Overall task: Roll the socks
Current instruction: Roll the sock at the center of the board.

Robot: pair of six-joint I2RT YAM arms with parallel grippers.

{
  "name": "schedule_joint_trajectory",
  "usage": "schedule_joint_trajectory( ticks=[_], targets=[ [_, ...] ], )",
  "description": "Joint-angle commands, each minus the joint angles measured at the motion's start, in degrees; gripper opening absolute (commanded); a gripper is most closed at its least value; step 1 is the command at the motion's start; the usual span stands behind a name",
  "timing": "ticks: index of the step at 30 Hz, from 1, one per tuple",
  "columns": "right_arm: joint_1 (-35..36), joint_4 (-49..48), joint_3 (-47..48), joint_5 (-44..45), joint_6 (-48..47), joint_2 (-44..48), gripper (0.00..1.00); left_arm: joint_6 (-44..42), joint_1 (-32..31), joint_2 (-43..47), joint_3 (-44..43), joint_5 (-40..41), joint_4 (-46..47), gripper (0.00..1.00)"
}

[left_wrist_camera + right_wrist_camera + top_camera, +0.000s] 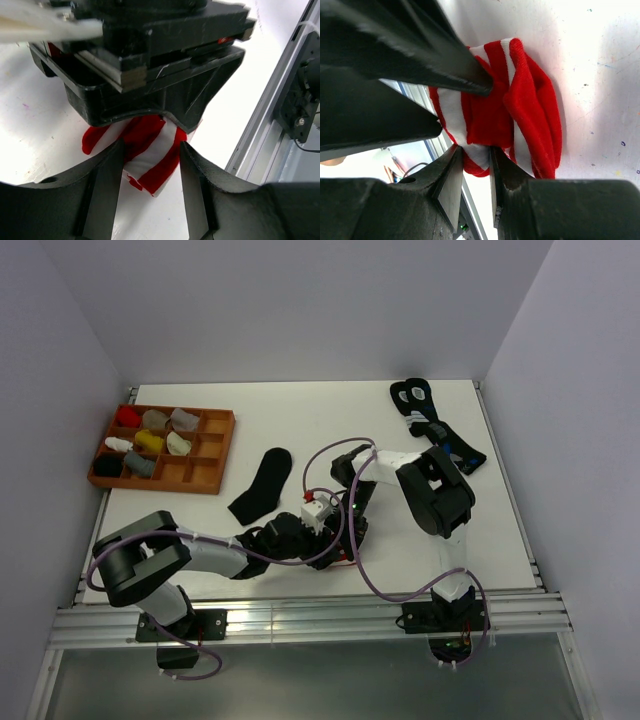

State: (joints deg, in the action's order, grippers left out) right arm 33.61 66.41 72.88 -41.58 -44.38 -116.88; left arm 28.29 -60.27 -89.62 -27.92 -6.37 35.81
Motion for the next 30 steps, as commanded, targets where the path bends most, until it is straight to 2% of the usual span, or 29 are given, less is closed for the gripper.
schedule_joint_trajectory(
  ticks=[1,10,18,22,26,27,30],
  targets=[
    [-0.38,-3.75,-0.37,5.81,-0.97,-2.30,0.11,-0.08,-0.37,-1.60,-1.61,-1.72,1.89,0.53],
    [-0.29,-4.54,-0.81,5.55,-0.62,-1.60,0.11,1.24,-0.37,-5.12,-1.87,-1.63,3.03,0.49],
    [-0.38,-6.12,-1.69,5.55,0.35,-0.81,0.12,2.82,-0.37,-7.32,-1.61,-1.89,2.95,0.33],
    [-0.38,-6.91,-2.04,5.55,0.87,-0.19,0.13,3.43,-0.37,-8.54,-1.87,-2.68,2.25,0.18],
    [-0.65,-8.14,-2.66,5.46,1.66,1.04,0.21,4.40,-0.37,-9.60,-1.79,-4.00,1.98,0.06],
    [-0.99,-8.23,-3.01,5.37,1.67,1.65,0.27,4.49,-0.37,-10.13,-1.52,-4.09,1.98,0.05],
    [-1.44,-8.75,-3.27,5.11,2.10,2.62,0.33,4.93,-0.37,-11.01,-1.35,-4.44,1.63,0.00]
  ],
)
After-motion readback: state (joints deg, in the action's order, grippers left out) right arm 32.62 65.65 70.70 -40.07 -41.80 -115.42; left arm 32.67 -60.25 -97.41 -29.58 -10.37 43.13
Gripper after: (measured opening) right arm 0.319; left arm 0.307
